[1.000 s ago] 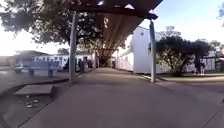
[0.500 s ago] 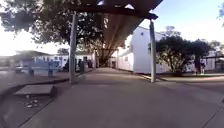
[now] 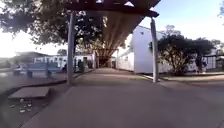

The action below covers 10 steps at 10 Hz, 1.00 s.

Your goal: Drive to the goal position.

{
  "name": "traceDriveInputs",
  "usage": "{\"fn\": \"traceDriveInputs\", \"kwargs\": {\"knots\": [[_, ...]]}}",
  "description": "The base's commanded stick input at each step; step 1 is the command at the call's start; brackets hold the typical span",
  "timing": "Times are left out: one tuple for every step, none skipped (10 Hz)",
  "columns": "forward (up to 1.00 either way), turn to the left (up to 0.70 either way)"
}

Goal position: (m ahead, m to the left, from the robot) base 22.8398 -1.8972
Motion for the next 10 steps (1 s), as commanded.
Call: {"fn": "traceDriveInputs", "kwargs": {"knots": [[0.7,0.0],[0.7,0.0],[0.7,0.0],[0.7,0.0],[0.7,0.0],[0.7,0.0],[0.7,0.0],[0.7,0.0],[0.7,0.0],[0.7,0.0]]}}
